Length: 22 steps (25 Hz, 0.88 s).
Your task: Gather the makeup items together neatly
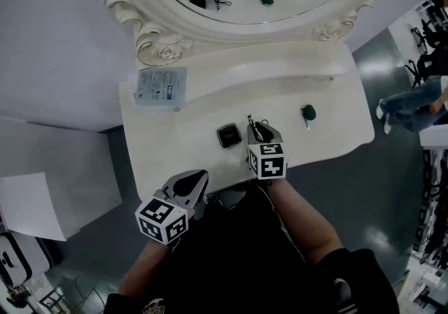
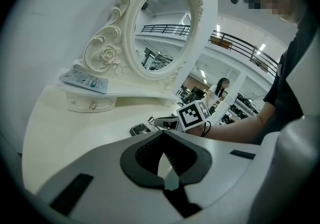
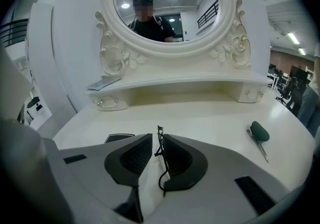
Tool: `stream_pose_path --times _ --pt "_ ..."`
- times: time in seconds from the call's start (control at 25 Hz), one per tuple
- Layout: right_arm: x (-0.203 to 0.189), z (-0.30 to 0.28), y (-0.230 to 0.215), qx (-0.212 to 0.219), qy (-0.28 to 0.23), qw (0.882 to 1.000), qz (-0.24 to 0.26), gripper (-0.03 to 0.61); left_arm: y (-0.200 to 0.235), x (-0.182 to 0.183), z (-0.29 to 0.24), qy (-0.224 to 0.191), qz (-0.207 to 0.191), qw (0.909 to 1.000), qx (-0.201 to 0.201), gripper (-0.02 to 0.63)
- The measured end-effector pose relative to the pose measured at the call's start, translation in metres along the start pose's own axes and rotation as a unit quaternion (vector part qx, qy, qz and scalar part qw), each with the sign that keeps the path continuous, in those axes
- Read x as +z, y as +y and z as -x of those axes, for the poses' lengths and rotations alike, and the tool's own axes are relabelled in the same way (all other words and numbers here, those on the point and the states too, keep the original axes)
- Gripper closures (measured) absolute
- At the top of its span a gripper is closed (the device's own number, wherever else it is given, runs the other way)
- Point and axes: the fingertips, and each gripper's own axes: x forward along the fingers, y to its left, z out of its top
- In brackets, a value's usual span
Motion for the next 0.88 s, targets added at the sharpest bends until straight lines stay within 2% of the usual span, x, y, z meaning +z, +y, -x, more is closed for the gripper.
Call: stream_pose_path --times 0.12,0.36,0.68,0.88 --pt "0.006 0.012 0.000 0.004 -0.014 1.000 0.005 0.479 -0.006 0.002 -0.006 0.000 -0.005 1.0000 -0.008 0.606" --pt "0.012 0.044 -0.028 -0.015 -0.042 0.999 -0.013 0.479 -0.024 0.007 -0.020 0.000 -0.017 0.9994 -0.029 0.606" --pt "-0.019 0.079 -0.132 -0.100 -0.020 0.993 -0.052 0.479 -0.052 0.017 -0.044 -0.002 -0.029 0.9982 -0.051 0.606" --pt "-0.041 0.081 -0.185 -0.127 0.013 0.991 -0.049 0.480 -0.063 0.020 -0.060 -0.001 -0.032 0.9982 -0.052 0.606"
